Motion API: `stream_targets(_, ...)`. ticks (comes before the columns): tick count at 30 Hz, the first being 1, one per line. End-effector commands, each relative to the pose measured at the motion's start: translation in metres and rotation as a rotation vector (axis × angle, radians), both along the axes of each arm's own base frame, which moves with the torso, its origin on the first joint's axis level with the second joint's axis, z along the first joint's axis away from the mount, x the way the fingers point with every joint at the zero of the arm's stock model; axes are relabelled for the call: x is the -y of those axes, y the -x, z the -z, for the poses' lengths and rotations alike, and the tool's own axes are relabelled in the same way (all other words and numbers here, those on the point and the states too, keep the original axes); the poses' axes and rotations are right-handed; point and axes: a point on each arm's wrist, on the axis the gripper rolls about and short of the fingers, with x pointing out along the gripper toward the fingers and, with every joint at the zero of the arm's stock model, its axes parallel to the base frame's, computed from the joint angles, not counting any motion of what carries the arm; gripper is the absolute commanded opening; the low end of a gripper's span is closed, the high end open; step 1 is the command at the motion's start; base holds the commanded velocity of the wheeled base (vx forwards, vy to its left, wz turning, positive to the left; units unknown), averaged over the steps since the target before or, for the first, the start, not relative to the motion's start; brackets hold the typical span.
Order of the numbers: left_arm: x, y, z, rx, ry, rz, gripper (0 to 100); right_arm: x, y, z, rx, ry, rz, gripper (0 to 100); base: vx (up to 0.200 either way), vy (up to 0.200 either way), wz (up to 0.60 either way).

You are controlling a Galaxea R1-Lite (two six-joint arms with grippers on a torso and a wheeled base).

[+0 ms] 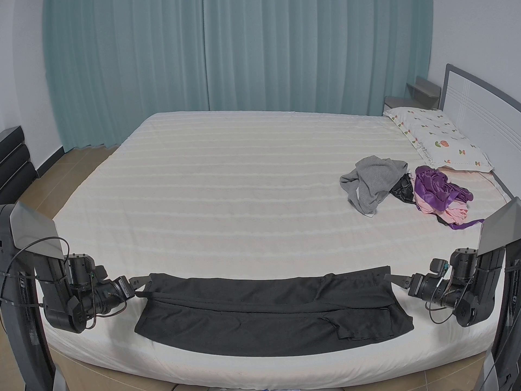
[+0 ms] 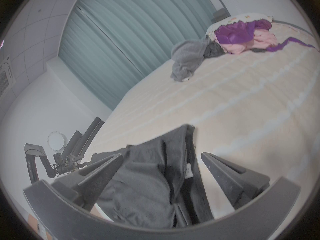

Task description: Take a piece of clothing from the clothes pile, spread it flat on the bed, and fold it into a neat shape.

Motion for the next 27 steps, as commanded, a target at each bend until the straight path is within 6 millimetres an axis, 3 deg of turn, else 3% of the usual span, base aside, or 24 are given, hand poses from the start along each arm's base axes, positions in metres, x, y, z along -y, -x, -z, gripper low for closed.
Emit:
stream_targets(1,0.005,-0.015,-0.014,0.059,0.025,-0.012,100,0.001,-0.012,-0.016,0.071,0.005,0.018,100,0.000,0.000,0.00)
stream_targets(6,0.025,-0.054,-0.018,0.022,0.028,-0.038,100,0.002,-0.037,-0.009,-0.013,-0.003,0.112,100,0.000,0.000,0.00)
stream_targets(11,0.033,-0.075,-0.017,-0.047,0.029,-0.027,100,-0.006,-0.042,-0.002,-0.062,-0.055,0.123,100,0.000,0.000,0.00)
stream_targets(16,0.032,-0.084,-0.002,-0.068,-0.002,-0.062,100,-0.007,-0.046,0.006,-0.075,-0.058,0.120,100,0.000,0.000,0.00)
stream_targets(24,0.038,-0.083,0.003,-0.082,-0.052,-0.057,100,-0.007,-0.056,0.009,-0.086,-0.062,0.123,100,0.000,0.000,0.00)
stream_targets(25,0.038,-0.083,0.003,-0.079,-0.058,-0.058,0,-0.007,-0.057,0.009,-0.084,-0.062,0.123,100,0.000,0.000,0.00)
stream_targets(27,0.041,-0.084,0.006,-0.082,-0.077,-0.071,0,-0.008,-0.059,0.009,-0.086,-0.061,0.119,100,0.000,0.000,0.00)
